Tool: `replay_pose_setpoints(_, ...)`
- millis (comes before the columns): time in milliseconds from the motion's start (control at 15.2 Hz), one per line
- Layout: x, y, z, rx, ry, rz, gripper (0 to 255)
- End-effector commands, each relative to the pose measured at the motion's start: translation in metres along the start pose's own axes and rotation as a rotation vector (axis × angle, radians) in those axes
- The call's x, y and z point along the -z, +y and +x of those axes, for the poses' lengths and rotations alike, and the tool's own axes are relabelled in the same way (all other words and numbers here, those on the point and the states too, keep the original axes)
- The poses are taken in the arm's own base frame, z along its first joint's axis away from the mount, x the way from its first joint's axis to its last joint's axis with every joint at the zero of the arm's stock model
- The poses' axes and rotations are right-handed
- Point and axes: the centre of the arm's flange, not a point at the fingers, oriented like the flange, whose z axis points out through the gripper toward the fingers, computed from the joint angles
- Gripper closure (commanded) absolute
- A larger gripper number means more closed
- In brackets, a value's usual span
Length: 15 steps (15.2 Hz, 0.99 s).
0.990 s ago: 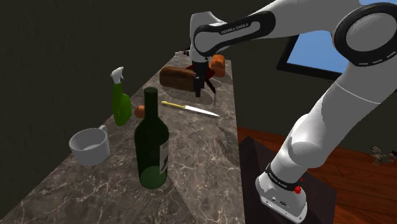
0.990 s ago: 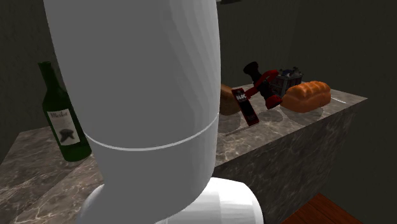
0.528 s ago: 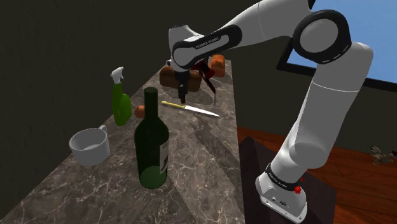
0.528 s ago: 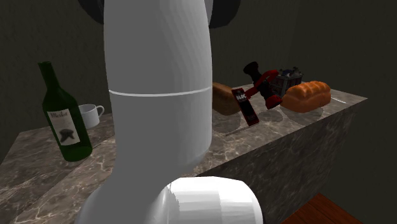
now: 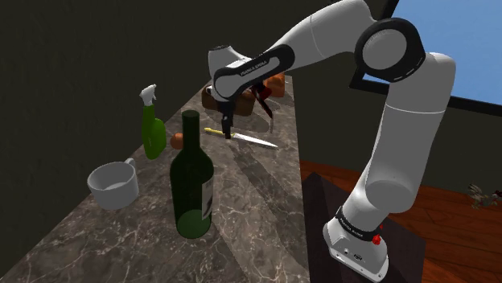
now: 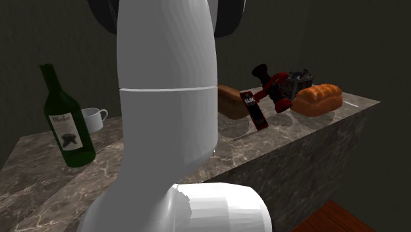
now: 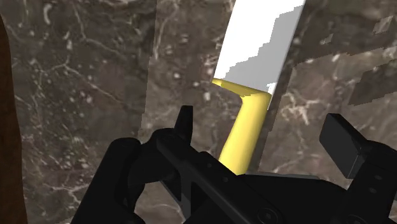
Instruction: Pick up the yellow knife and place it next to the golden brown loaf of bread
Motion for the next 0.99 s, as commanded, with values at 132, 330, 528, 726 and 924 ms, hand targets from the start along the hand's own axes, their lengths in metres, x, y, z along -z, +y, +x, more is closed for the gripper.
replay_pose_setpoints(132, -0.0082, 0.0001, 0.0002, 0.000, 0.000, 0.000, 0)
replay_pose_setpoints(330, -0.0082, 0.0001, 0.0002, 0.000, 0.000, 0.000, 0)
replay_pose_setpoints(528, -0.0082, 0.0002, 0.0002, 0.000, 0.000, 0.000, 255)
replay_pose_setpoints(726, -0.0082, 0.0002, 0.0002, 0.000, 0.000, 0.000, 255)
replay_pose_setpoints(924, -0.0081, 0.0002, 0.0002, 0.000, 0.000, 0.000, 255)
